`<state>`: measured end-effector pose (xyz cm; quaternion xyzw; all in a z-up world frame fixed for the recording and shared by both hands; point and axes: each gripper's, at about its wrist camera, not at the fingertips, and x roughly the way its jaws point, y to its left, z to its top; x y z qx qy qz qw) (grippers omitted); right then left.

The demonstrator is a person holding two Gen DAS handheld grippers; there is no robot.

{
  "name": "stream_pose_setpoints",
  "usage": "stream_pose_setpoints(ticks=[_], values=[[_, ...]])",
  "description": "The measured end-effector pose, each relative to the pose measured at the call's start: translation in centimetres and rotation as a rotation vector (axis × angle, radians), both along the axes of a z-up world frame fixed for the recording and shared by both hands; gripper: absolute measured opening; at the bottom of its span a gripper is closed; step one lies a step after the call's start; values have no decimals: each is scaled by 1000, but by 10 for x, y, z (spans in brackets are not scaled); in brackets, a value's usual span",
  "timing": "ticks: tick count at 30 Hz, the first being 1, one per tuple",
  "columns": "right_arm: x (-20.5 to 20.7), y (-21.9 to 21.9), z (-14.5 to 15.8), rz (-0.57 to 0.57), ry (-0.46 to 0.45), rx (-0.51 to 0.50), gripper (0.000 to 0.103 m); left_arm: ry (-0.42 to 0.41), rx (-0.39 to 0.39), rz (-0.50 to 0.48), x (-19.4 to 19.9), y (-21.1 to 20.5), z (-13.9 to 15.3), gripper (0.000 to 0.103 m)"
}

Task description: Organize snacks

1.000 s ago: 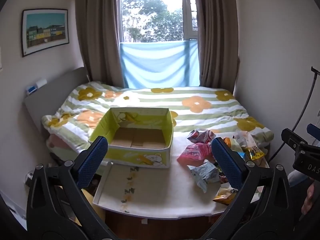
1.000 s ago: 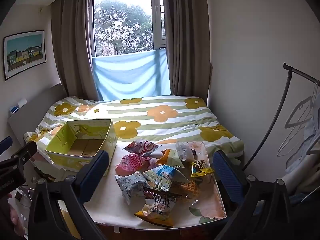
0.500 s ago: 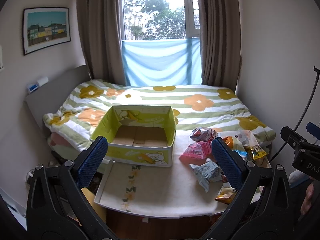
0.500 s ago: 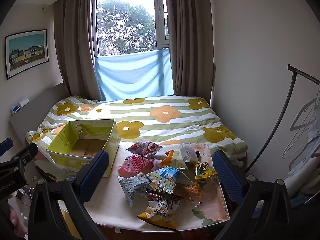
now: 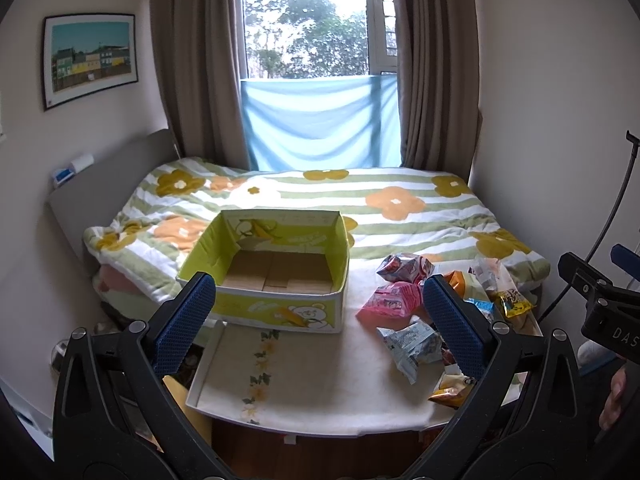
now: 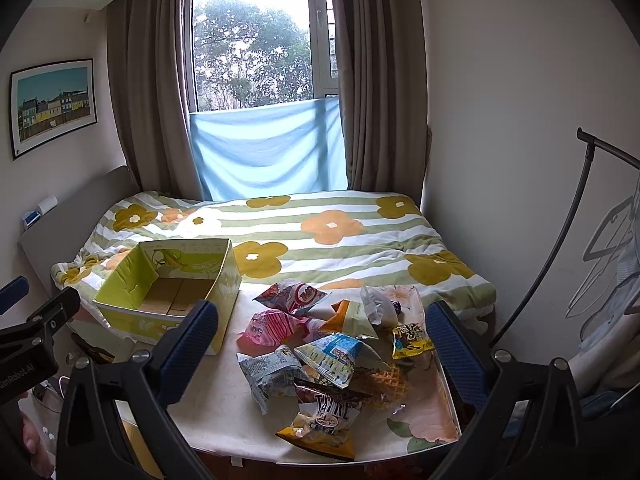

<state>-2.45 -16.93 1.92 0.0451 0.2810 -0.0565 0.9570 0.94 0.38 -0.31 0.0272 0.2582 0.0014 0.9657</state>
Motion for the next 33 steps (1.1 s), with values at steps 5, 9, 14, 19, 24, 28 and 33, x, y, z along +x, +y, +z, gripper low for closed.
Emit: stream_pose_setpoints(ticks=[5, 9, 14, 19, 24, 28, 33], values=[[1, 2, -1, 0, 4, 1, 103, 0, -1, 0, 0, 0, -1, 103], [1, 3, -2, -1, 3, 0, 103, 0, 0, 0, 0, 0, -1, 103], [1, 4, -2, -2, 8, 5, 103, -1, -3, -1, 0, 0, -1, 103], [1, 4, -3, -3, 7, 2, 103, 0, -1, -1, 0, 1, 0, 103], [1, 4, -5, -8, 8, 0, 103, -1, 0, 0, 0, 1, 0, 103], [0, 5, -7, -10, 9, -3, 103, 0, 0, -1, 0, 3, 1, 103], [0, 8, -7, -16, 9, -11, 103, -2, 0, -4, -1, 6, 1, 103]])
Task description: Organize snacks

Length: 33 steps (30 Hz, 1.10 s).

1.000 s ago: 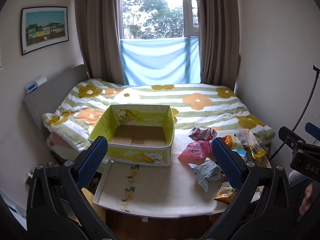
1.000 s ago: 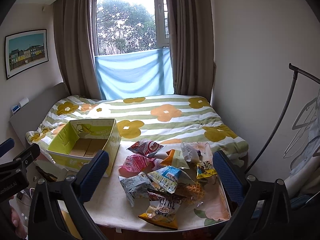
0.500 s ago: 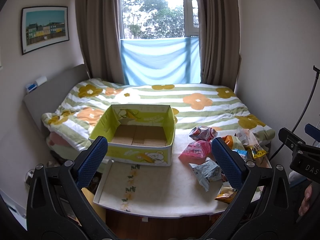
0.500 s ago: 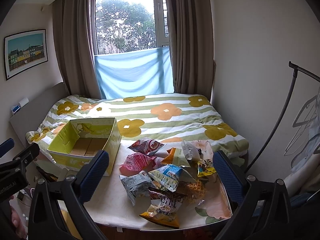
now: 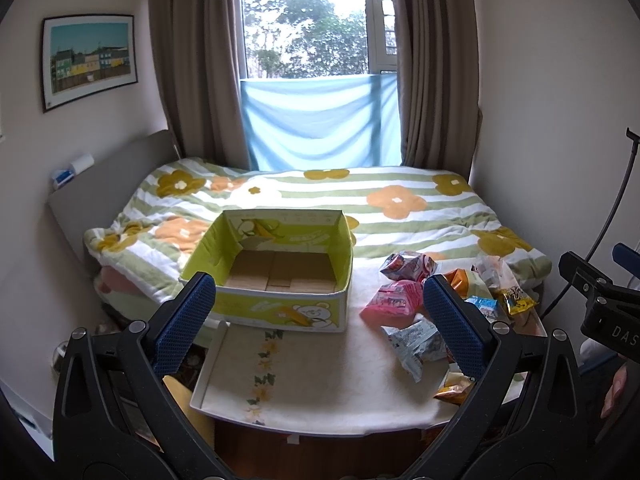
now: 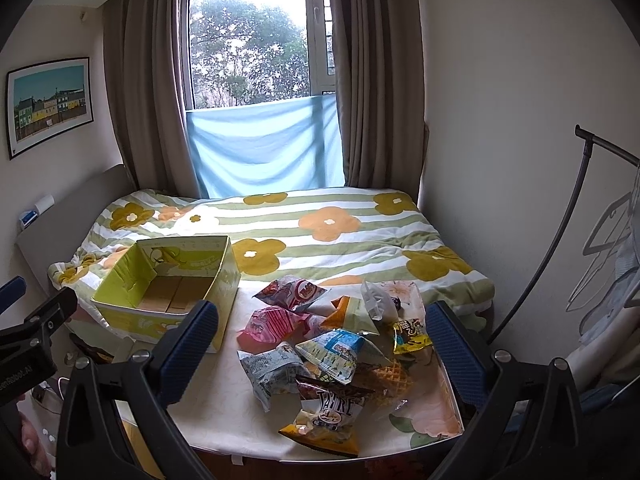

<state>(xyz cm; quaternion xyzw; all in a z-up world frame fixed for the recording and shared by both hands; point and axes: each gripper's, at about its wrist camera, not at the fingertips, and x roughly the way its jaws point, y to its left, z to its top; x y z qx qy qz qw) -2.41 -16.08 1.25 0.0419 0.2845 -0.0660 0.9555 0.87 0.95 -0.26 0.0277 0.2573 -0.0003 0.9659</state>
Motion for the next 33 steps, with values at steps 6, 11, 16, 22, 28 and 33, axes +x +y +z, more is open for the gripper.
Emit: stream_pose_setpoints(ticks=[6, 11, 16, 22, 28, 33], values=[[-1, 3, 1, -4, 0, -3, 103, -8, 5, -4, 0, 6, 1, 103], [0, 2, 0, -1, 1, -5, 103, -3, 5, -6, 1, 5, 1, 103], [0, 1, 3, -1, 1, 1, 103, -3, 5, -8, 2, 4, 0, 103], [0, 2, 3, -3, 5, 1, 103, 3, -7, -18, 5, 6, -3, 103], [7, 0, 4, -21, 35, 15, 103, 65, -26, -48, 26, 9, -11, 103], [20, -7, -10, -54, 102, 52, 103, 166, 0, -117, 53, 5, -36, 103]])
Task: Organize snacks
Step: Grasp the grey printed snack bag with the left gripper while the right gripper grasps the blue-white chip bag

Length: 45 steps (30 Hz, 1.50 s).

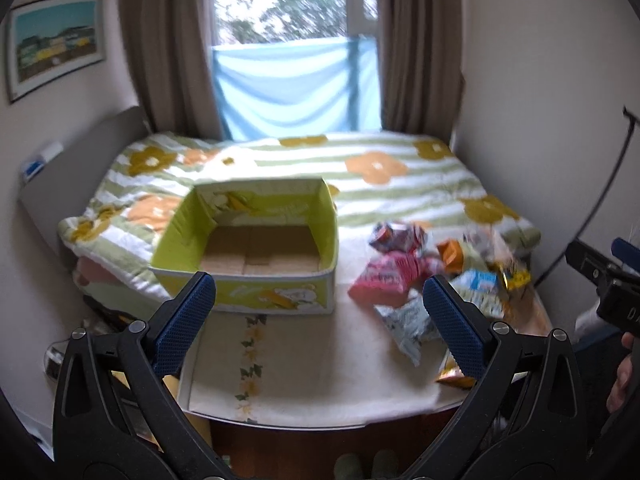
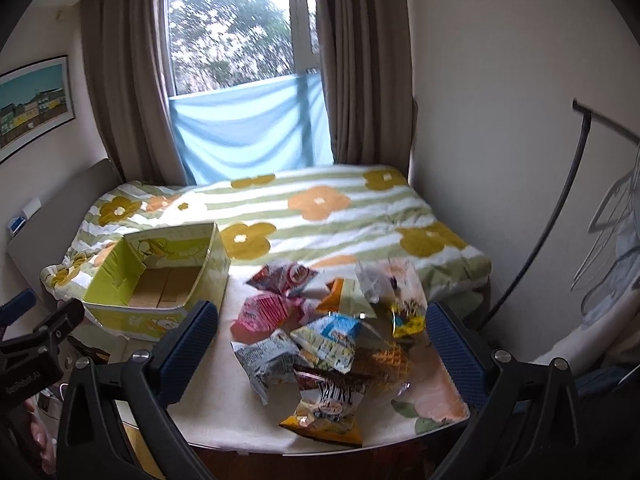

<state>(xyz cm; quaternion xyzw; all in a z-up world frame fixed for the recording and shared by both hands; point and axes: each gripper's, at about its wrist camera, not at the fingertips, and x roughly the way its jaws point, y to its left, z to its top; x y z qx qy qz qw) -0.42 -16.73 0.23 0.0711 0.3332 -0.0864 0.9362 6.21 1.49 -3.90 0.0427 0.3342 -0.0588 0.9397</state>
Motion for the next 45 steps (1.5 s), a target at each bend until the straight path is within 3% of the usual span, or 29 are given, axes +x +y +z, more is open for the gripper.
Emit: stream_pose_setpoints(ticks=[13, 23, 29, 33, 37, 41, 43, 44, 45], values=[[44, -24, -63, -85, 202, 129, 103, 257, 63, -313, 69, -48, -96, 103], [94, -60, -128, -122, 357, 339, 103, 399, 175, -498, 117, -111, -161, 103], [119, -76, -163, -127, 439, 465, 103, 546, 213, -576, 141, -141, -205, 102], [128, -82, -183, -140, 482, 522, 103, 621, 218, -577, 153, -150, -226, 93], [134, -88, -195, -149, 510, 571, 103, 667, 210, -590, 160, -157, -237, 90], [138, -94, -208, -162, 540, 622, 103, 700, 181, -609, 165, -164, -246, 73], [139, -98, -212, -168, 548, 633, 103, 707, 158, -623, 166, -165, -246, 61], [140, -99, -213, -169, 551, 637, 103, 714, 139, -636, 164, -166, -244, 48], [141, -100, -214, -169, 551, 640, 103, 717, 137, -643, 163, -168, -243, 48]])
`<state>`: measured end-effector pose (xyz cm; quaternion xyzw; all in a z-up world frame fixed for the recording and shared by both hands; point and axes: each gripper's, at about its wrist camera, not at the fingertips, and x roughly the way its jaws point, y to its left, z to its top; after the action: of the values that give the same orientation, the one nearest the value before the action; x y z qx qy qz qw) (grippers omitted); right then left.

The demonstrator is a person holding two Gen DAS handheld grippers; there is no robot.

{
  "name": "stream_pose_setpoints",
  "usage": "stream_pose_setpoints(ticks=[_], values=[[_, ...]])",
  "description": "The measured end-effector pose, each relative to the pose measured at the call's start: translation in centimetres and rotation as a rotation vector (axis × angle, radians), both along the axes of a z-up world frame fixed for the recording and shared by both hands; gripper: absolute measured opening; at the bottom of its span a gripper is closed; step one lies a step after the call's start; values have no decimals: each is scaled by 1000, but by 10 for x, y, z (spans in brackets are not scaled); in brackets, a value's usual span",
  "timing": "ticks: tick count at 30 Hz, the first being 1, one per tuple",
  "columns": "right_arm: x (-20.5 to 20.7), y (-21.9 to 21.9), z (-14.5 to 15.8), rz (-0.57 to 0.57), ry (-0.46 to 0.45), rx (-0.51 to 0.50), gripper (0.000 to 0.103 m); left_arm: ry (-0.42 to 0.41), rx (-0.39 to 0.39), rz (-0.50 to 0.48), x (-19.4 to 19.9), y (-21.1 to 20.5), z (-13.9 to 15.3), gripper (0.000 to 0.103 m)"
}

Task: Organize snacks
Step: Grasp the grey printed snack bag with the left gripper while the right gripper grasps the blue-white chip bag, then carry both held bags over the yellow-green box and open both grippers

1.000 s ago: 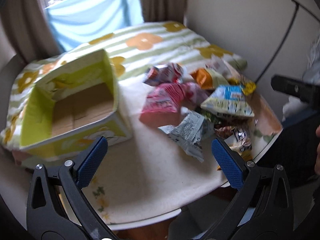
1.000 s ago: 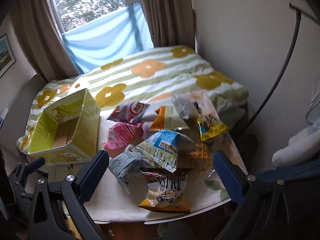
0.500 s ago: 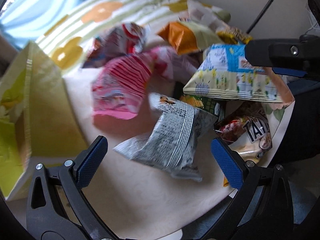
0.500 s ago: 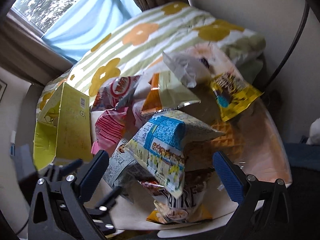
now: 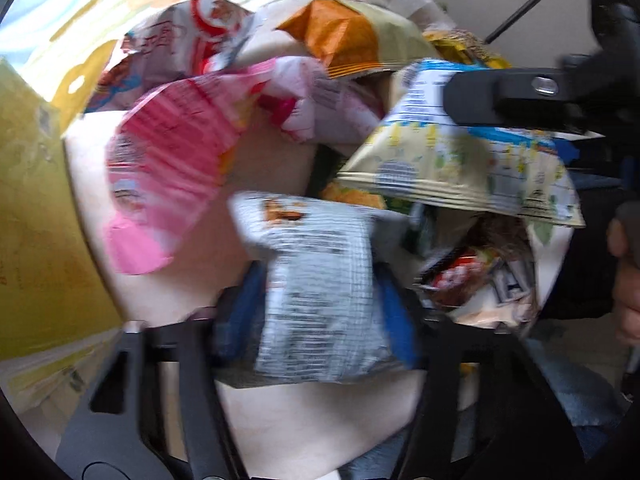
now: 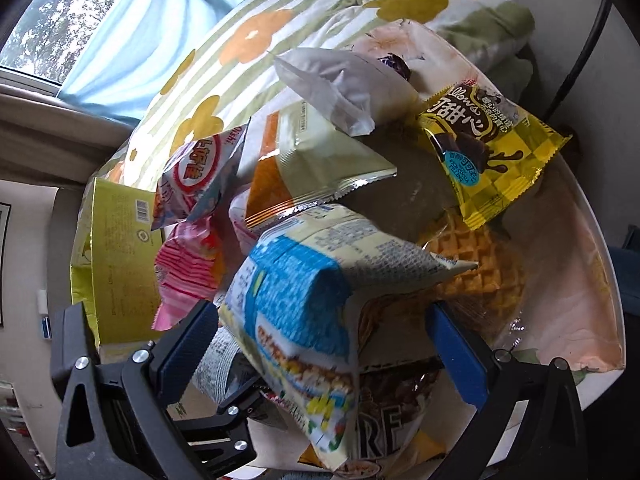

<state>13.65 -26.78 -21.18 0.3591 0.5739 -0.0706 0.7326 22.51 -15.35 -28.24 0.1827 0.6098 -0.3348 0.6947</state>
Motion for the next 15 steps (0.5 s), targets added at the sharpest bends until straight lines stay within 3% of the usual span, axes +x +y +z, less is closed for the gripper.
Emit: stream_pose_setpoints(ticks=[6, 12, 15], values=[[11, -2, -6, 14, -1, 20, 103, -22, 9, 1, -9, -6, 6, 44], [15, 1, -15, 31, 6, 40, 102, -5, -20, 49, -14, 19, 17, 42], [18, 3, -18, 45, 4, 48, 89, -6, -27, 64, -16, 30, 24, 42]])
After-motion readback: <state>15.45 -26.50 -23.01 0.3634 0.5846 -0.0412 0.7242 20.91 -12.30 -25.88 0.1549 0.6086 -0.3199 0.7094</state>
